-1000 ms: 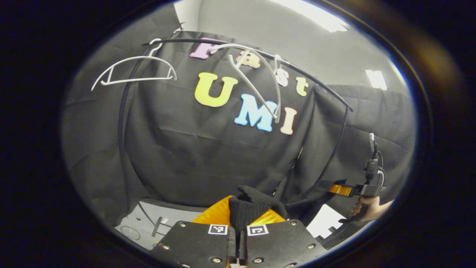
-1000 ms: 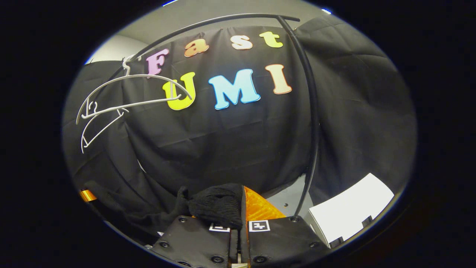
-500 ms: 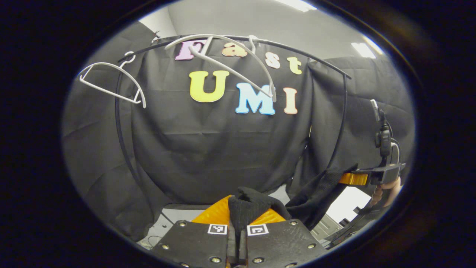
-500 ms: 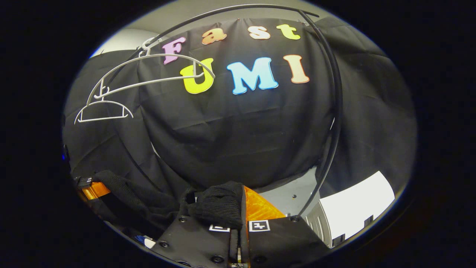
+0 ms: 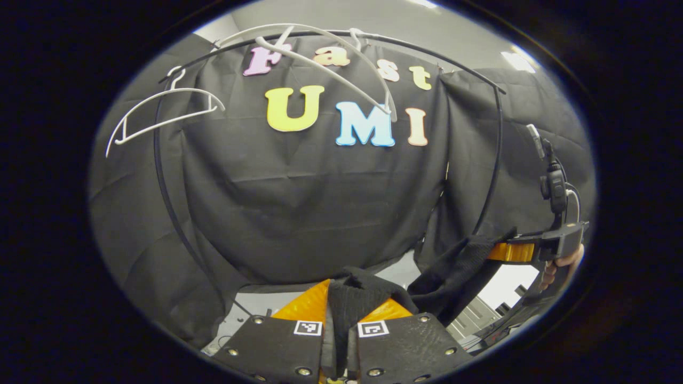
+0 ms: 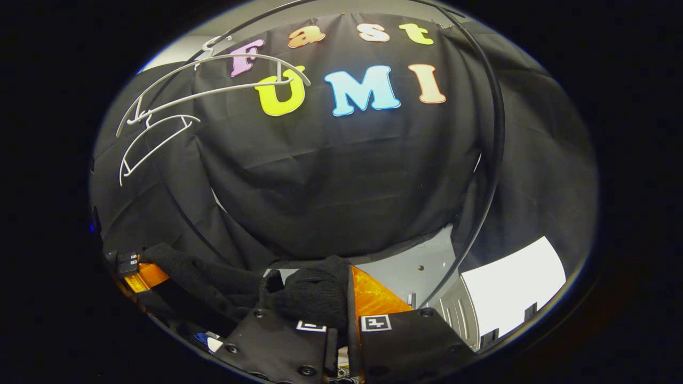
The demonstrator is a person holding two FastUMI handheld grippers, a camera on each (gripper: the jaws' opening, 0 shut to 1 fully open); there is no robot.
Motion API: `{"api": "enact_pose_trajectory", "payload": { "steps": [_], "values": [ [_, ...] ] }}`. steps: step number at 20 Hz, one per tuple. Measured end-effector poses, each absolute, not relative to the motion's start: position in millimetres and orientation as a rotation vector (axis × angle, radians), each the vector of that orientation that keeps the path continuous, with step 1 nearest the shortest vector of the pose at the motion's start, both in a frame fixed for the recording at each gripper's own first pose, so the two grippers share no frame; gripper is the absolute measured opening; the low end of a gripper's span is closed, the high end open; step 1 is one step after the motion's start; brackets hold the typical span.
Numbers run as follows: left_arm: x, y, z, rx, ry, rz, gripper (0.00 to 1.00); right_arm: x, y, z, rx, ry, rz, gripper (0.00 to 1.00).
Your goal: Grasp the clothes on the hanger with both hands and then place them into the laundry hamper below.
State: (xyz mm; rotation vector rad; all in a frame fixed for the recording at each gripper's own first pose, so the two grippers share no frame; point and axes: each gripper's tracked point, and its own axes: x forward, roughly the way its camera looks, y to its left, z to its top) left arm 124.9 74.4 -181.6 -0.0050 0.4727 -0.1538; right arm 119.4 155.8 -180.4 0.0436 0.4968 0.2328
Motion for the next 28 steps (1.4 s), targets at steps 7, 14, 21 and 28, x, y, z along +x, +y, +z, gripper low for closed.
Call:
{"api": "enact_pose_trajectory", "payload": {
  "steps": [7,14,21,28],
  "values": [
    [128.7,94.0,-220.9,0.079,0.552,-0.133,0.59,115.4,143.7,-199.2,0.021,0.554,0.187,0.68],
    [103.0,110.0,-277.2,0.258,0.742,-0.119,0.86,108.5,137.7,-241.8,-0.061,0.712,0.166,1.00],
    [71.5,111.2,-323.5,0.346,1.038,-0.177,0.87,74.9,132.6,-282.5,-0.156,0.930,0.195,0.94],
    [74.1,104.4,-335.9,0.297,1.067,-0.177,0.87,67.9,138.4,-286.0,-0.159,0.937,0.236,0.94]
  ]
}}
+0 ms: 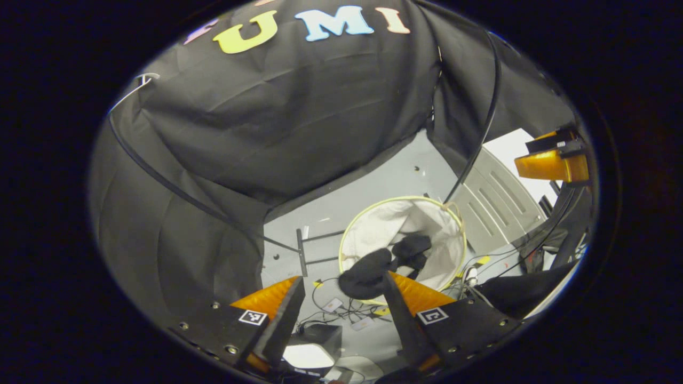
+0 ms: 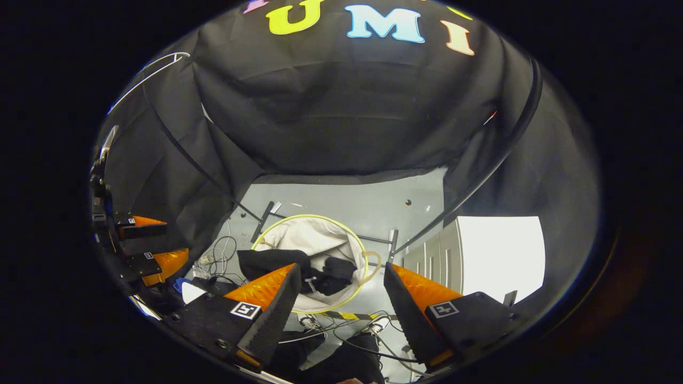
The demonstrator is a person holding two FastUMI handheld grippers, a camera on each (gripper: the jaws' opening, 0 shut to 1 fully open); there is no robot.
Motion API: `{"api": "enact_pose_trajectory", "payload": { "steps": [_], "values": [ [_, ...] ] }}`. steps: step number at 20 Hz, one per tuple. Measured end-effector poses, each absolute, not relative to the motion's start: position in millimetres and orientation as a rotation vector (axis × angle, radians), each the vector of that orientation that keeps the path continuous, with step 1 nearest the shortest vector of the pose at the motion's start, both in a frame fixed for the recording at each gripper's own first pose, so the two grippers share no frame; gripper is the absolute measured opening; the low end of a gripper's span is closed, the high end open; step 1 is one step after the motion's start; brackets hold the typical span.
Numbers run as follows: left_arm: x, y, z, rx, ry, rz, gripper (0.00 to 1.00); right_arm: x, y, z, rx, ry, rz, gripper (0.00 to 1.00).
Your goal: Grasp the clothes on the hanger with both hands and then place them into the laundry hamper below.
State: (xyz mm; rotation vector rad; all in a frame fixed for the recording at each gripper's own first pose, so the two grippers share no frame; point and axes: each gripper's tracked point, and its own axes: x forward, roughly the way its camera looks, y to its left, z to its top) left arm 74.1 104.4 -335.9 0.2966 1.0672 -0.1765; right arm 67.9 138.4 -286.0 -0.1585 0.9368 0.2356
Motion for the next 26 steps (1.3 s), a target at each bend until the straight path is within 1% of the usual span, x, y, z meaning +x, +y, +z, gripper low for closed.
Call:
{"api": "enact_pose_trajectory", "payload": {
  "steps": [1,2,3,4,5,9,10,14,18,22,24,26],
  "values": [
    [75.2,105.3,-328.1,0.278,1.046,-0.168,0.86,65.9,141.3,-283.1,-0.143,0.928,0.242,0.99],
    [81.3,105.6,-317.4,0.256,1.017,-0.156,0.87,66.5,144.7,-278.1,-0.128,0.918,0.249,0.94],
    [87.2,103.1,-303.1,0.228,0.982,-0.150,0.87,66.9,145.9,-273.3,-0.116,0.904,0.257,0.98],
    [95.0,100.0,-287.9,0.200,0.947,-0.142,0.87,69.5,146.0,-266.7,-0.111,0.890,0.263,0.98],
    [97.5,98.7,-269.7,0.176,0.909,-0.132,0.87,70.1,143.2,-262.3,-0.108,0.875,0.268,0.94],
    [110.0,72.4,-201.2,0.091,0.730,-0.073,0.87,79.1,125.0,-227.8,-0.068,0.786,0.288,0.94],
    [112.0,62.6,-181.8,0.071,0.686,-0.058,0.86,81.6,116.8,-214.9,-0.056,0.755,0.287,0.98],
    [114.6,12.8,-113.9,-0.012,0.517,-0.005,0.87,93.9,74.3,-167.1,0.007,0.625,0.280,0.98],
    [119.0,-17.7,-44.7,-0.065,0.374,0.061,0.86,100.0,32.8,-128.9,0.055,0.508,0.295,0.98],
    [129.2,-26.1,4.0,-0.104,0.264,0.145,0.86,106.1,-3.9,-88.5,0.107,0.379,0.317,0.99],
    [120.2,-32.7,30.2,-0.097,0.196,0.182,0.86,110.3,-16.4,-72.7,0.121,0.319,0.314,0.99],
    [110.2,-43.1,56.4,-0.094,0.136,0.186,0.86,110.7,-28.7,-57.1,0.116,0.272,0.304,0.98]
  ]
}}
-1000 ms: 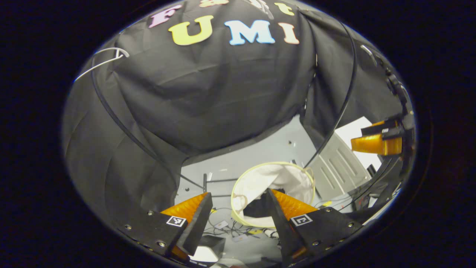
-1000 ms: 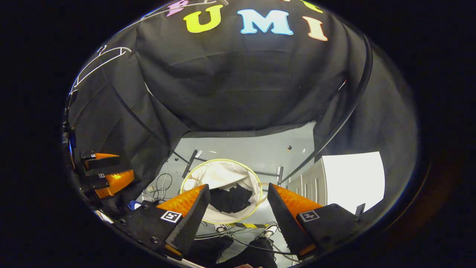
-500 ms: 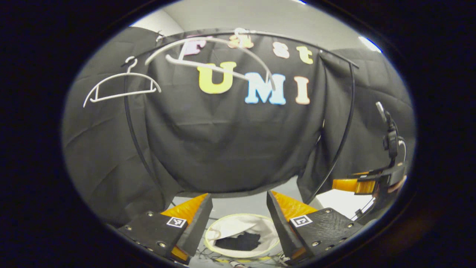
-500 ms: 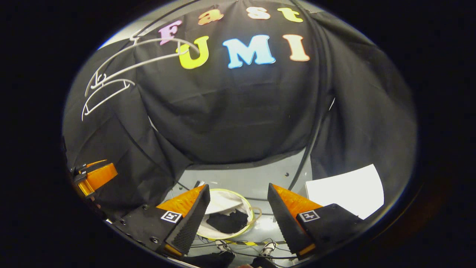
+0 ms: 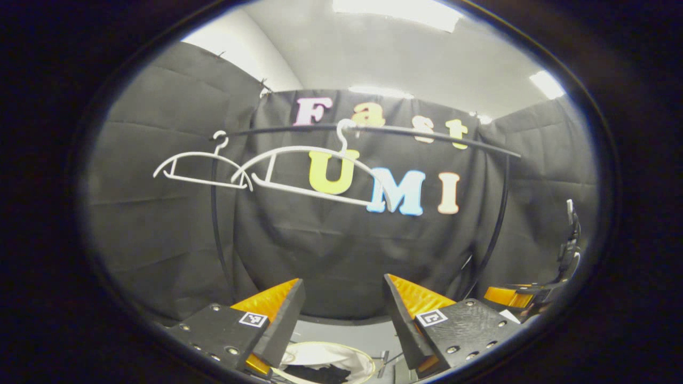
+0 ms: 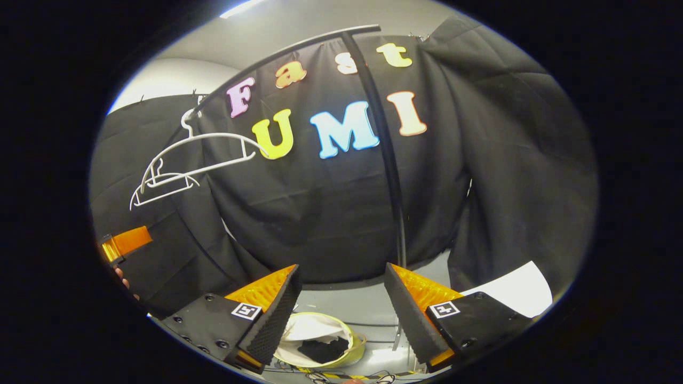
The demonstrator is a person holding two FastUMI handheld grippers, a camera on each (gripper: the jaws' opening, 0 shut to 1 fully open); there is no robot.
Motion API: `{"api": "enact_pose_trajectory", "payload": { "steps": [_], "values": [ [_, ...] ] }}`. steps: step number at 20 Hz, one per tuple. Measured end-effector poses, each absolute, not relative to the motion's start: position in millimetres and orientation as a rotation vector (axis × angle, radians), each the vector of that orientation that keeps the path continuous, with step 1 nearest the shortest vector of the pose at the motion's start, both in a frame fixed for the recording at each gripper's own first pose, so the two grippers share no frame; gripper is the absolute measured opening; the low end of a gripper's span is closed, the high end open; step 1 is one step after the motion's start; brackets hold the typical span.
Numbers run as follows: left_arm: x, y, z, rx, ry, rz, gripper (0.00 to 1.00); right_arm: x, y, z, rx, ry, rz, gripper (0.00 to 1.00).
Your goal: Grasp the clothes on the hanger with both hands and then place them into the laundry hamper below.
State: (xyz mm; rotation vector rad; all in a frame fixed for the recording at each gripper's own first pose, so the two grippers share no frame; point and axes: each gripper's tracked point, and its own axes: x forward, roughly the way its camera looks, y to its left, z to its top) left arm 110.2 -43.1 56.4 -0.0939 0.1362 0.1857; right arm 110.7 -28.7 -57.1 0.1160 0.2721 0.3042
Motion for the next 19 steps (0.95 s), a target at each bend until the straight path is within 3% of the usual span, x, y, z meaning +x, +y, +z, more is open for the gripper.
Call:
{"api": "enact_pose_trajectory", "payload": {
  "steps": [6,11,19],
  "values": [
    [77.8,-32.4,111.2,-0.026,0.010,0.236,0.85,96.4,-34.0,11.0,0.133,0.049,0.249,0.98],
    [58.6,-22.0,114.2,-0.035,-0.036,0.180,0.86,76.5,-23.3,37.1,0.122,-0.051,0.214,0.98],
    [74.4,-14.9,97.7,-0.003,-0.013,0.089,0.86,61.3,-15.3,24.5,0.108,-0.091,0.121,0.98]
  ]
}}
